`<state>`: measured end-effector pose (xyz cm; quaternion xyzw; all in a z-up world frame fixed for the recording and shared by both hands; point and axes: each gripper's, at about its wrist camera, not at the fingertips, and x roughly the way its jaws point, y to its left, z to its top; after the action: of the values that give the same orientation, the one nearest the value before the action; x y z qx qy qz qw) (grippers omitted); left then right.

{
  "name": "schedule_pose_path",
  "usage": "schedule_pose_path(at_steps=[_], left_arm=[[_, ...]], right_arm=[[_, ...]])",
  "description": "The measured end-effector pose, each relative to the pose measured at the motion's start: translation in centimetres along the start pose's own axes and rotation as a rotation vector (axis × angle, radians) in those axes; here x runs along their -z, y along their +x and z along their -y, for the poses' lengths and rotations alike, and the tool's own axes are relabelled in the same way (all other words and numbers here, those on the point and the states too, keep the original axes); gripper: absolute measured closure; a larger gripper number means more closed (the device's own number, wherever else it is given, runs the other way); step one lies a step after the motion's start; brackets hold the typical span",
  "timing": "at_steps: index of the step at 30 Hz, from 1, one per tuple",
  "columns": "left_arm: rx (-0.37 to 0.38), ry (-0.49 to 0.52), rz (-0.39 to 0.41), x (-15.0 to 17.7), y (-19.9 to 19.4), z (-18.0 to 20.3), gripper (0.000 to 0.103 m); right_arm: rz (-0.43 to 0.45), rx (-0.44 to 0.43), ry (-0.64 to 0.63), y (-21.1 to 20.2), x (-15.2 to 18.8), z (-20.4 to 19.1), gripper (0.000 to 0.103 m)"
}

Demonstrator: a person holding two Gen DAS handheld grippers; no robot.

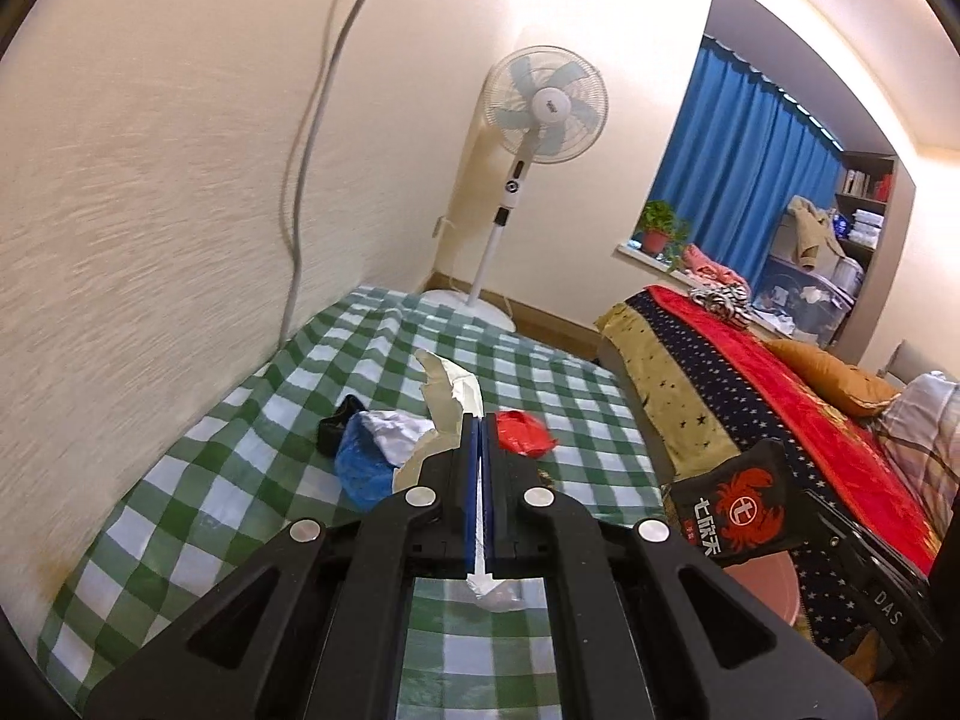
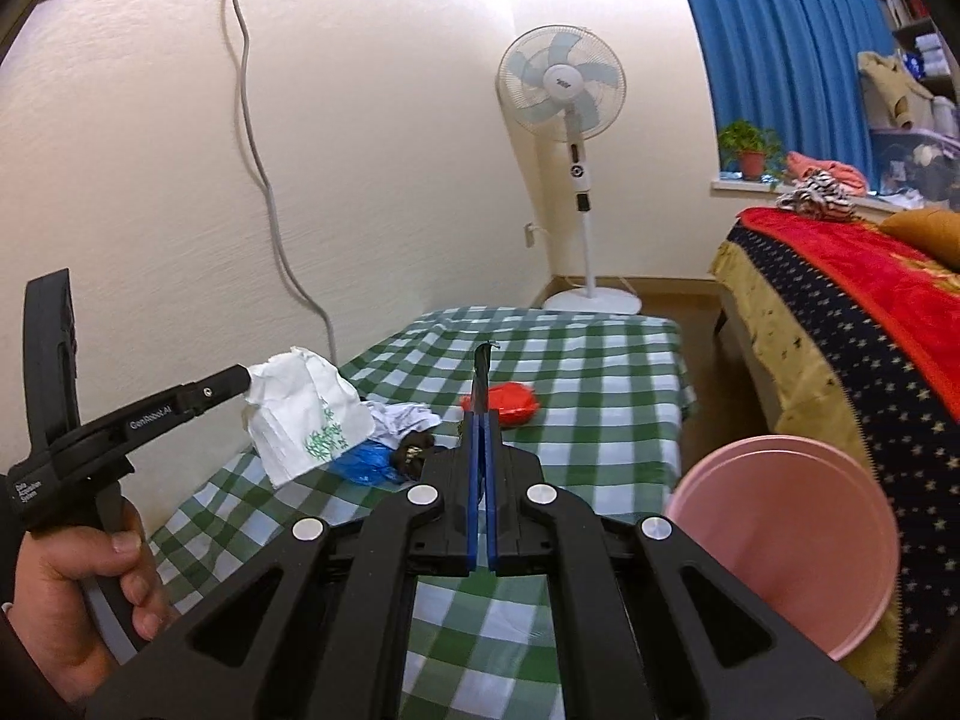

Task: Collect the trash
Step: 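Lift the snack packet with the right tool while the left tool lifts the white paper, then carry the snack packet and white paper over the pink bin with both tools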

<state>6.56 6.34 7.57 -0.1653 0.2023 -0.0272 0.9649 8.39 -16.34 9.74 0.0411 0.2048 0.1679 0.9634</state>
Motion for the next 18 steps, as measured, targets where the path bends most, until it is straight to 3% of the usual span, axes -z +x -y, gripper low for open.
schedule_pose_path(at_steps=[8,18], left_arm=[[0.067,0.022,-0.008,0.3,-0.4,2.0,0.102],[0.161,0.071,-0.046,1.3,0.6,5.4,0.102]], right_arm=[[0.008,0.078,0.009,-2.2,-0.9,1.3,0.101],[0.012,0.192,0.053,-4.1,-3.9,7.1,0.101]])
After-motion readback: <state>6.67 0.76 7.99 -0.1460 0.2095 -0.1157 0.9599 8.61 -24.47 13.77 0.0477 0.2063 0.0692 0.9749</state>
